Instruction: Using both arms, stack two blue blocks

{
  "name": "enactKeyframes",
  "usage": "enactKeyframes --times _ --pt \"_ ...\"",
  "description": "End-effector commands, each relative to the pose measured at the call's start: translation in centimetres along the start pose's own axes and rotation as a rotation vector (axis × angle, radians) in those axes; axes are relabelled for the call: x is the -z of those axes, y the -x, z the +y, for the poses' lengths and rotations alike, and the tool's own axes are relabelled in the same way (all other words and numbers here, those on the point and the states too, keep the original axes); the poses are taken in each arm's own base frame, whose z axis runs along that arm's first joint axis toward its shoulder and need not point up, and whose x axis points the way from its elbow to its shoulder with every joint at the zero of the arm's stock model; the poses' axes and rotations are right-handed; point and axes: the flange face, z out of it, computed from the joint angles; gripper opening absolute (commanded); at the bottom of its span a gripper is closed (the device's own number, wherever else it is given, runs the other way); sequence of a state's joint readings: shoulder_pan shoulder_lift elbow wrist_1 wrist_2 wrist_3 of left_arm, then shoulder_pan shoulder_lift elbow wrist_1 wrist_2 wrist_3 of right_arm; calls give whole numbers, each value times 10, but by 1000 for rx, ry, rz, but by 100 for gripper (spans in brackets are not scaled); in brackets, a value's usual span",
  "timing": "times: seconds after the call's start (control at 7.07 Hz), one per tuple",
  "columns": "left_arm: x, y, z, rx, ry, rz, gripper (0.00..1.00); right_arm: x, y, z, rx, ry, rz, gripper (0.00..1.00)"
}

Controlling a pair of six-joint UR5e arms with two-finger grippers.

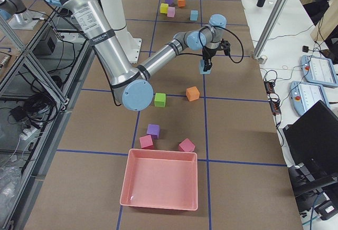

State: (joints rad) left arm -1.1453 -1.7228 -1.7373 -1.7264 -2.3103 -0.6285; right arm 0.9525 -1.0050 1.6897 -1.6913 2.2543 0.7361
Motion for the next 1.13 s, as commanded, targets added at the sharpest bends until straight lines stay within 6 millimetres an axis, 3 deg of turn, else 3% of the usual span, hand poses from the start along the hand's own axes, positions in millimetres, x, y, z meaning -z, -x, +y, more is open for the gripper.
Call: enactKeyframes --times 0.0,0.14,0.28,0.57,0.99 --pt "-40 -94 -11 15 16 -6 98 -22 96 26 -49 -13 3 56" --pt "-61 -113 -12 16 27 -28 98 -35 116 38 -60 -17 13 57" --pt "-71 -111 -13 13 12 -48 98 -50 137 53 -73 -25 27 57" --pt "-99 -90 -17 -8 -8 -33 98 -71 191 87 -98 -54 18 57" --pt "-116 -78 -20 -6 -4 -35 98 -110 227 130 -91 -78 44 57"
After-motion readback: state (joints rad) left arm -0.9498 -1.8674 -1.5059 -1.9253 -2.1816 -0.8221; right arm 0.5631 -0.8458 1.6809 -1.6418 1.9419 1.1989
